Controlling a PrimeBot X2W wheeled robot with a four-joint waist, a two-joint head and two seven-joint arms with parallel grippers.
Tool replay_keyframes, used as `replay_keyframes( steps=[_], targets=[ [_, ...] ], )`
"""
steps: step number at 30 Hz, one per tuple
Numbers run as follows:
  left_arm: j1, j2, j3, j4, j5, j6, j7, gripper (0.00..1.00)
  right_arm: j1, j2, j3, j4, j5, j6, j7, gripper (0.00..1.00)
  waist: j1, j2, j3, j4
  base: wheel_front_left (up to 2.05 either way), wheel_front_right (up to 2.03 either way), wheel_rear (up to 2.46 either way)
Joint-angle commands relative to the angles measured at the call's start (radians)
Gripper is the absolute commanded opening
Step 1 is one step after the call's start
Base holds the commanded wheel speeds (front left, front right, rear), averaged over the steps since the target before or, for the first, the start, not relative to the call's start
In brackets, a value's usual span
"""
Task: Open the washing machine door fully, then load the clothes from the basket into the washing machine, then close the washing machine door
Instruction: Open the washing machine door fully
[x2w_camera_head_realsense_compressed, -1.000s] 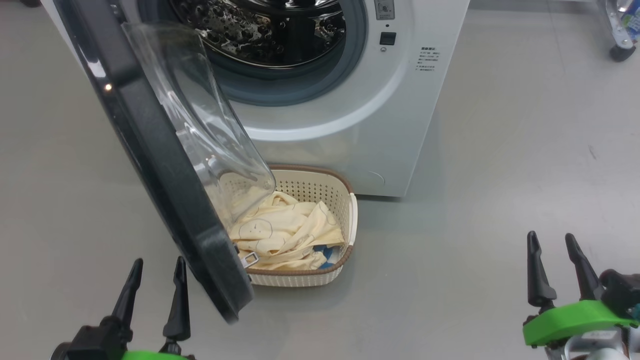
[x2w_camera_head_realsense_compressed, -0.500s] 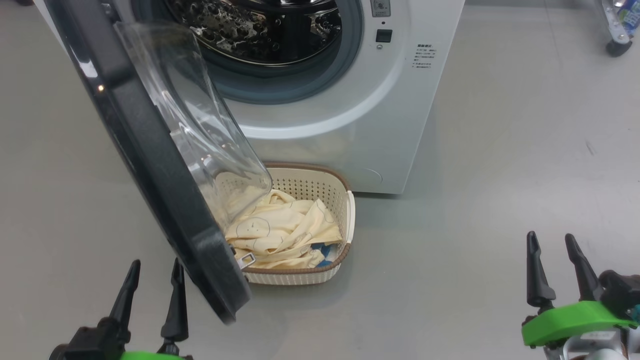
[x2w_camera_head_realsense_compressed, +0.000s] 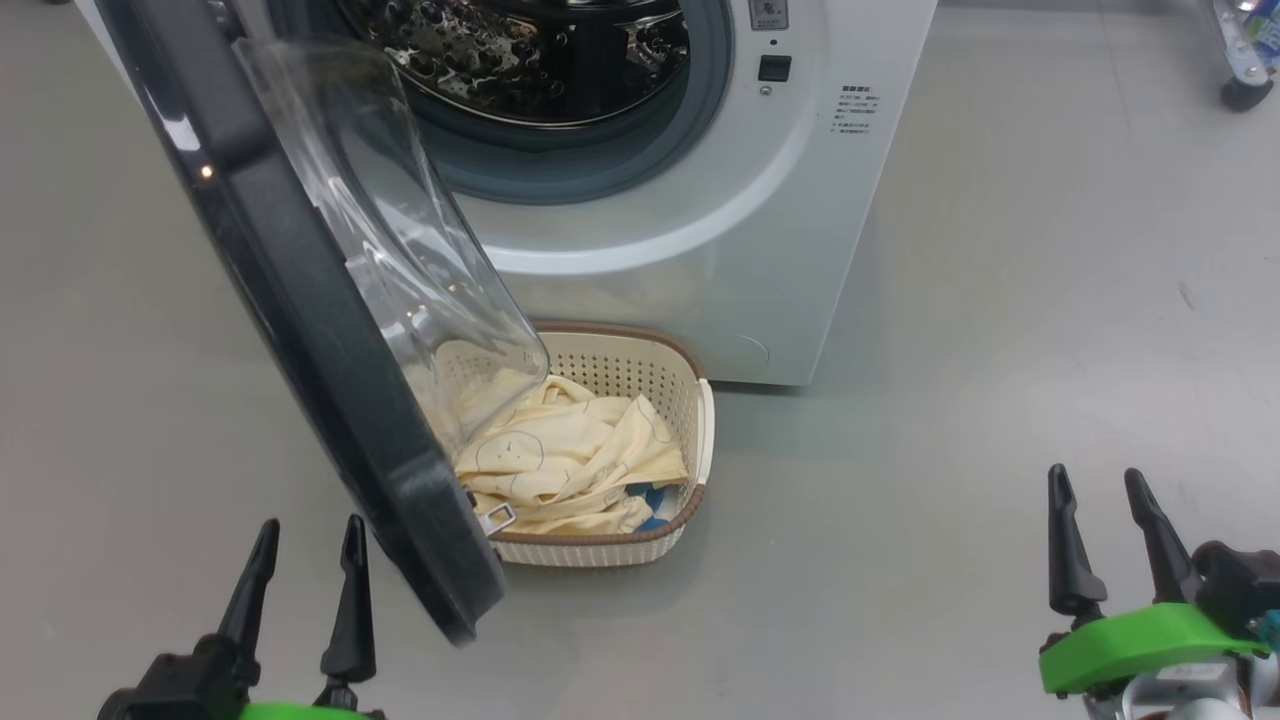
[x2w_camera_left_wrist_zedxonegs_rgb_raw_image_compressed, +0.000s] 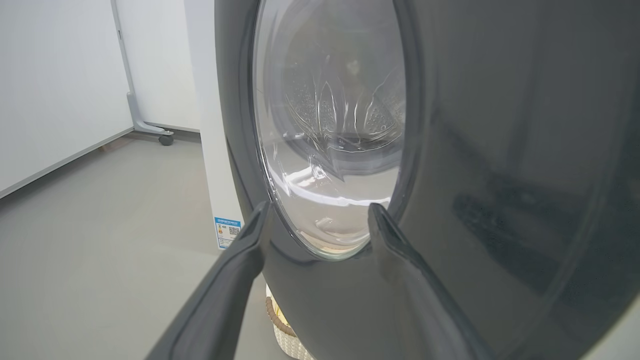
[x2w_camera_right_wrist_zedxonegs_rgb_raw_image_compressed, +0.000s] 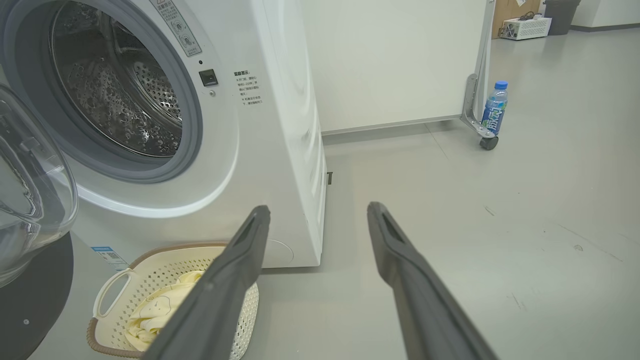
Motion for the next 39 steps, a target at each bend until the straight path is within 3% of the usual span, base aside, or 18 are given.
replay_keyframes(
  steps=[1,3,4,5,17,23,32,39],
  targets=[
    [-0.028,0.005,0.04,-0.027,-0.001,0.001,-0.011,1.0,-0.017,-0.01,0.024,-0.032,0.005,0.002,-0.01,1.0,0.0,0.0,0.001,0.001,0.0,0.0,0.0],
    [-0.028,0.005,0.041,-0.025,-0.004,0.001,-0.011,0.95,-0.018,-0.01,0.025,-0.031,0.005,0.002,-0.01,1.0,0.0,0.0,0.002,0.002,0.0,0.0,0.0],
    [-0.029,0.005,0.039,-0.022,-0.007,0.001,-0.011,0.29,-0.019,-0.01,0.024,-0.032,0.004,0.002,-0.01,1.0,0.0,0.0,0.003,0.003,0.0,0.0,0.0],
    [-0.031,0.005,0.039,-0.02,-0.01,0.001,-0.011,0.0,-0.021,-0.01,0.023,-0.033,0.004,0.002,-0.01,1.0,0.0,0.0,0.004,0.003,0.0,0.0,0.0],
    [-0.032,0.007,0.051,-0.011,-0.027,0.001,-0.011,0.0,-0.02,-0.01,0.023,-0.034,0.009,0.002,-0.01,1.0,0.0,0.0,0.001,0.006,0.0,0.0,0.0],
    [-0.05,-0.005,0.133,-0.051,-0.045,0.001,-0.011,0.0,-0.015,-0.01,0.023,-0.039,0.013,0.002,-0.01,1.0,0.0,0.0,-0.004,0.01,0.0,0.0,0.0],
    [-0.153,0.0,0.256,-0.27,0.011,0.001,-0.011,0.0,-0.011,-0.01,0.02,-0.042,0.014,0.002,-0.01,1.0,0.0,0.0,-0.011,0.029,0.0,0.0,0.0],
    [-0.219,0.003,0.198,-0.463,0.052,0.001,-0.011,0.0,0.0,-0.01,0.015,-0.042,0.019,0.002,-0.01,1.0,0.0,0.0,-0.03,0.046,0.0,0.0,0.0]
  ],
)
